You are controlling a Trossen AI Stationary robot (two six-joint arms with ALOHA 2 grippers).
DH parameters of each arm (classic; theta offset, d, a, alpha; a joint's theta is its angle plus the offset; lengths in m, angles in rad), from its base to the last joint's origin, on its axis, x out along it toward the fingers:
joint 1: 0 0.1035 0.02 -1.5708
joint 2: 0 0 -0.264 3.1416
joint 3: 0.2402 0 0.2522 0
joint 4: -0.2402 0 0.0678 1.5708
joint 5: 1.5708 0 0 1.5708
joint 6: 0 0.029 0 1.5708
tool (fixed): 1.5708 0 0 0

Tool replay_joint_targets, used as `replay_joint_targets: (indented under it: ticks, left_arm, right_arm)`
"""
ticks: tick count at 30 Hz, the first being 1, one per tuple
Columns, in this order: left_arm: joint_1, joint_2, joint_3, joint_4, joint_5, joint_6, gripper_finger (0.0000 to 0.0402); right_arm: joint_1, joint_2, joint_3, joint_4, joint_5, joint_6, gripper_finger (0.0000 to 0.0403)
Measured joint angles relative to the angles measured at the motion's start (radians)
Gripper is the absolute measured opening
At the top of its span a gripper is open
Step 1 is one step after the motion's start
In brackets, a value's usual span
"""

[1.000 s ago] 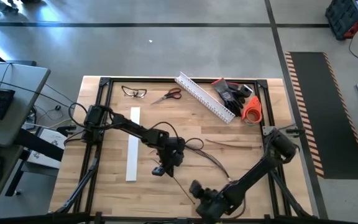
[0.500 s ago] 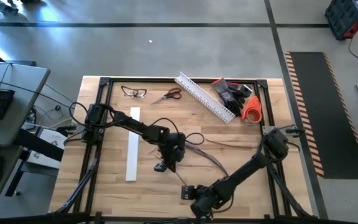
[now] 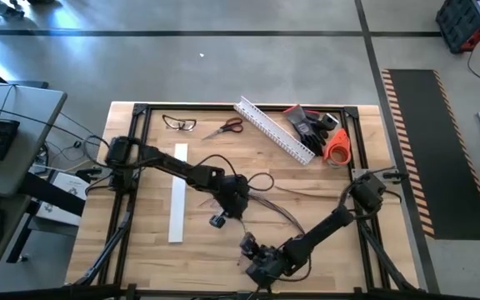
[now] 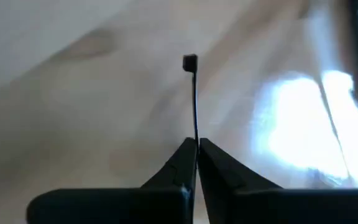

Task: Ziptie cables
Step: Wrap the bottom black zip tie on the cable wires

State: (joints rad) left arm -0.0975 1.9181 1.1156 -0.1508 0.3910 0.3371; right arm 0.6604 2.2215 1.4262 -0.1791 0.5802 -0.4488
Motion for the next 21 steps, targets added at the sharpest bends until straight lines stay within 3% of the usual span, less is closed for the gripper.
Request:
replay_joint_targets:
  ticks: [6, 11, 18, 21]
  left_arm:
    - [0.002, -0.201, 0.001, -0.078, -0.176, 0.068, 0.01]
    - [0.002, -0.329, 0.002, -0.156, -0.279, 0.077, 0.0135]
    - [0.022, -0.359, -0.06, -0.206, -0.323, 0.064, 0.0141]
    - [0.045, -0.342, -0.121, -0.086, -0.313, 0.057, 0.0141]
  right_arm:
    - [0.052, -0.015, -0.02, 0.022, 0.226, 0.18, 0.0]
    - [0.11, -0.023, -0.018, 0.039, 0.376, 0.24, 0.0]
    - [0.197, -0.087, -0.018, 0.049, 0.657, 0.32, 0.0]
    - [0.224, -0.149, -0.017, 0.047, 0.709, 0.38, 0.0]
